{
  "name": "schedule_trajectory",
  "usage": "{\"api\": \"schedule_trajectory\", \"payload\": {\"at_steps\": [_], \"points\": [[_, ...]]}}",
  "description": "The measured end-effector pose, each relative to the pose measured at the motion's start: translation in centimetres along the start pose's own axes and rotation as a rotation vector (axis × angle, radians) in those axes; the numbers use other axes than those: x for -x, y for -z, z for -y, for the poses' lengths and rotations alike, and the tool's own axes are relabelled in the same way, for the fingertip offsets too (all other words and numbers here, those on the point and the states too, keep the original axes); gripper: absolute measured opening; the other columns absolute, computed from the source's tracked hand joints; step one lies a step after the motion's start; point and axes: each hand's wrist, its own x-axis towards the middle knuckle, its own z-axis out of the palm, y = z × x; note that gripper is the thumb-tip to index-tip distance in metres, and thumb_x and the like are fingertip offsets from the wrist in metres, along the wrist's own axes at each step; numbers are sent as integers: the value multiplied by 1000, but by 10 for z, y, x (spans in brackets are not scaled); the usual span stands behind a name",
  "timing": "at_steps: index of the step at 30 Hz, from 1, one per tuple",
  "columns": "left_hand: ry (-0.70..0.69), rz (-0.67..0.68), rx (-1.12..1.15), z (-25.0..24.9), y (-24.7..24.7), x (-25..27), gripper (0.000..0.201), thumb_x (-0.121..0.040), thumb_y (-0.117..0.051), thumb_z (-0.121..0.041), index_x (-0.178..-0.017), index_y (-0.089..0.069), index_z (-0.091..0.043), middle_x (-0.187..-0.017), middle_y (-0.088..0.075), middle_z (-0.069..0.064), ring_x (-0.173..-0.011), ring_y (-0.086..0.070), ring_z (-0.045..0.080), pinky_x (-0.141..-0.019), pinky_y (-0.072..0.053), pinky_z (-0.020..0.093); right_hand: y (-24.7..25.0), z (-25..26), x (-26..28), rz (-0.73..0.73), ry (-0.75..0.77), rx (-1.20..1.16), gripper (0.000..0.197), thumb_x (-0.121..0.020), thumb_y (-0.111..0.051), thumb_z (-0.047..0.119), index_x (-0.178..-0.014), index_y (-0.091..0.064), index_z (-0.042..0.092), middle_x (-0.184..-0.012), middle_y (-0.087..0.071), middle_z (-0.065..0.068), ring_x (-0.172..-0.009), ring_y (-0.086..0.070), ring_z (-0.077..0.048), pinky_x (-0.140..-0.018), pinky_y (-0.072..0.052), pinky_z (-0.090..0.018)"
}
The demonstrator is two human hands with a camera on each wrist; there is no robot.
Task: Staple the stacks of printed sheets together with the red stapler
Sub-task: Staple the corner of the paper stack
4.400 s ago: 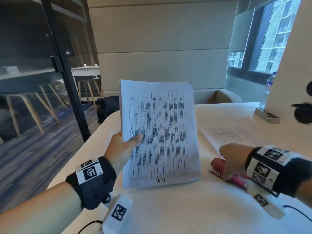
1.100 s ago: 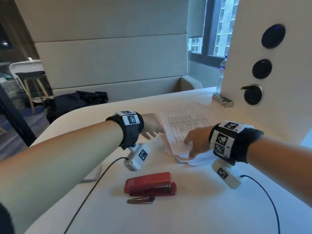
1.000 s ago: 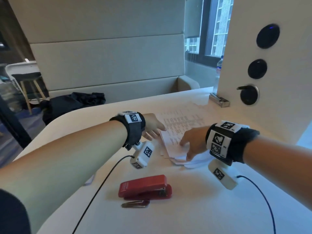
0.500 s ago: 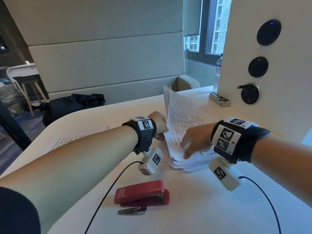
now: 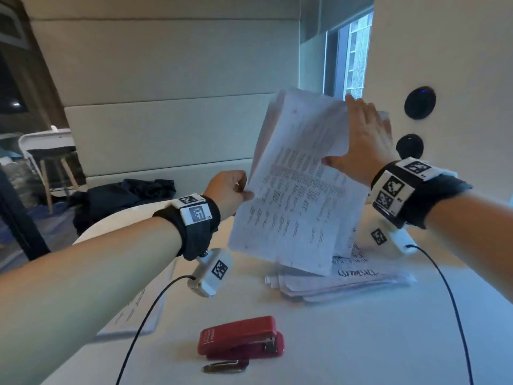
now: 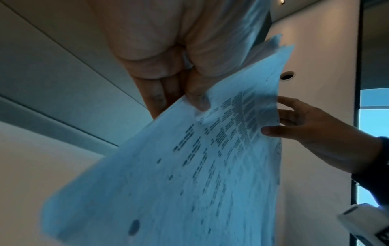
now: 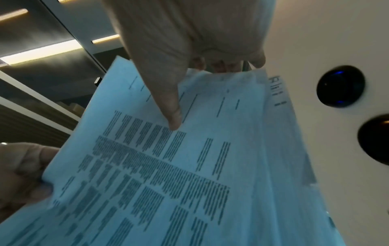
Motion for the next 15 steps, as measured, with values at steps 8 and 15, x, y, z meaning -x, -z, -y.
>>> {"api": "schedule_trajectory", "payload": {"at_steps": [8,15], "points": [[-34,-96,52,6,36,16,40,-78,-73,-4,-58,-41,-18,-63,-52,10,-63,-46,19,-61,-38,31,36,29,-16,65,66,-253,42,-65,-84,35,-53,-46,19,-53,-39,0,-58,-39,-23,-54,-31,-30],[31,-96,12,9,54,26,20,-73,-80,-18,-86,-69,-8,-86,-71,12,-78,-63,31,-74,-50,36,54,45,-7,-30,42,-365,10,-77,-75,19,-69,-68,17,-65,-61,-12,-56,-54,-27,-54,-47,-30]]}}
